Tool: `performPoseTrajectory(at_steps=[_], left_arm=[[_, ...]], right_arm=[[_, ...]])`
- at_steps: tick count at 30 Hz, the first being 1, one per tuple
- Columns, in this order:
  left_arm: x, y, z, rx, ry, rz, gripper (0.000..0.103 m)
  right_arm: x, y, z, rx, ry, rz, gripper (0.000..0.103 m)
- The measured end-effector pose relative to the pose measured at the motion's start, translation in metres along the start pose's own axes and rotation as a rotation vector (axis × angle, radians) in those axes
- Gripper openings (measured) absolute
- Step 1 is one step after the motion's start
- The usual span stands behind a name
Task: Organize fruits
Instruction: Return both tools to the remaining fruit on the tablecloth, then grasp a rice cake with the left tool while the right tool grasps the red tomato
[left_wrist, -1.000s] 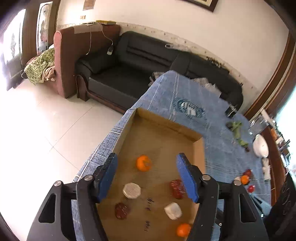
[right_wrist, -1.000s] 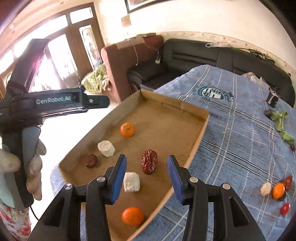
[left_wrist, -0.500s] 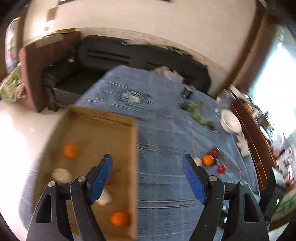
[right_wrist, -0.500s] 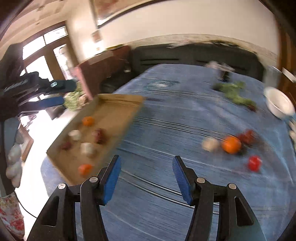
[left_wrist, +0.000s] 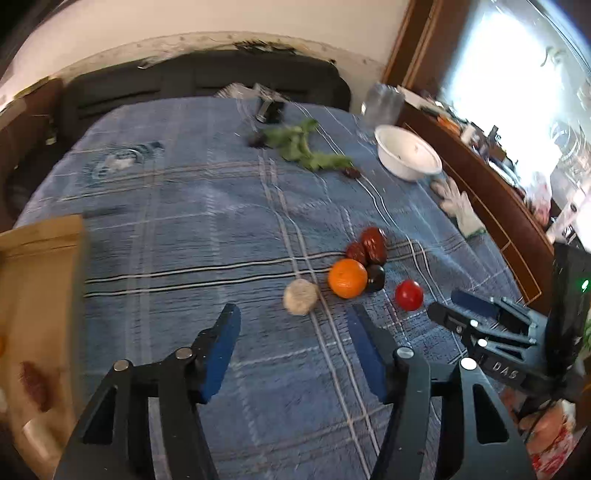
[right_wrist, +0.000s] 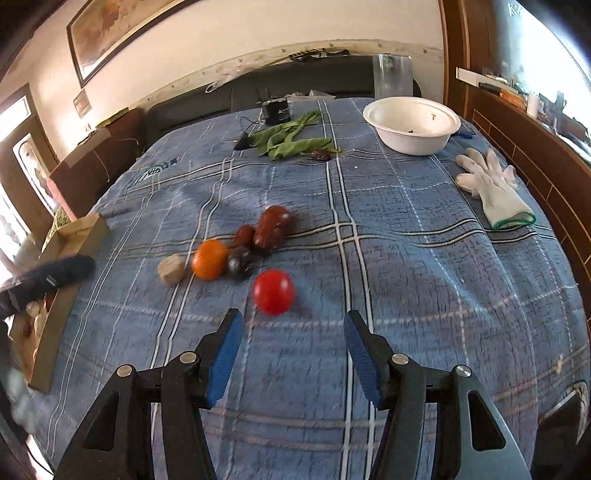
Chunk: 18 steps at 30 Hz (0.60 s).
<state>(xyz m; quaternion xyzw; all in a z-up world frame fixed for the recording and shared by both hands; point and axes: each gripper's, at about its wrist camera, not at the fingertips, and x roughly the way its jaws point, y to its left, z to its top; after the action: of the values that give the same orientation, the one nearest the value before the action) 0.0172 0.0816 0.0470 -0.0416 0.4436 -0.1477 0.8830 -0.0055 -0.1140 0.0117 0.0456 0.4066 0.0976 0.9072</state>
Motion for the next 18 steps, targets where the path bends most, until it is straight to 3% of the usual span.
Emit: performPoseTrajectory(at_steps=[6, 11, 18], left_arm=[[0.041, 0.000, 0.001, -0.009, 0.072, -0.010, 0.054], [0.056, -0.007, 0.005, 0.031, 0.066, 0.015, 0.054], [0.060, -0.013, 0.007, 0.063, 0.045, 0.043, 0.054]], right_arm=[[0.027, 0.003, 0.014, -0.023, 0.018, 0.000, 0.061], [0.039, 0.011, 0.016, -0.052, 0.025, 0.005, 0.060], [0.047, 0.011, 0.013, -0.057, 0.030, -0.019, 0.048]])
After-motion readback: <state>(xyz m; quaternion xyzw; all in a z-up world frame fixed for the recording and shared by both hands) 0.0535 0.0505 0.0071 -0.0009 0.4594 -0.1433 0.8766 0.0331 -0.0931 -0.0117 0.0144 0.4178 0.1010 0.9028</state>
